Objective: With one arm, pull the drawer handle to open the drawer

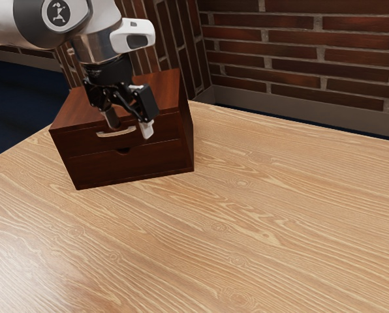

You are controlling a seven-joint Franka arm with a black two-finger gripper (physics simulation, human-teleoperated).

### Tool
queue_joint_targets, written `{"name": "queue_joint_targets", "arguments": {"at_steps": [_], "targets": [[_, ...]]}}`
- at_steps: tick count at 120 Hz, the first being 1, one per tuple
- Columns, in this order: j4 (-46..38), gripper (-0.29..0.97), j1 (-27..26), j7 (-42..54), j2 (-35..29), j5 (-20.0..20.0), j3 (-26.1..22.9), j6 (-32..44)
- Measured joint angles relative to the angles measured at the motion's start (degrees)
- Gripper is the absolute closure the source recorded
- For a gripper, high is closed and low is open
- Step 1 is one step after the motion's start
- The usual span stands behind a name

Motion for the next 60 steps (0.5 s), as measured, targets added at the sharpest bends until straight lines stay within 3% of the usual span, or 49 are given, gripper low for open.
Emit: {"name": "queue_joint_targets", "arguments": {"at_steps": [40, 60], "targets": [[0.25, 0.00, -0.06, 0.17, -0.12, -0.25, 0.19, 0.23], [7.69, 0.00, -0.26, -1.60, -2.88, -0.46, 0.25, -2.20]]}}
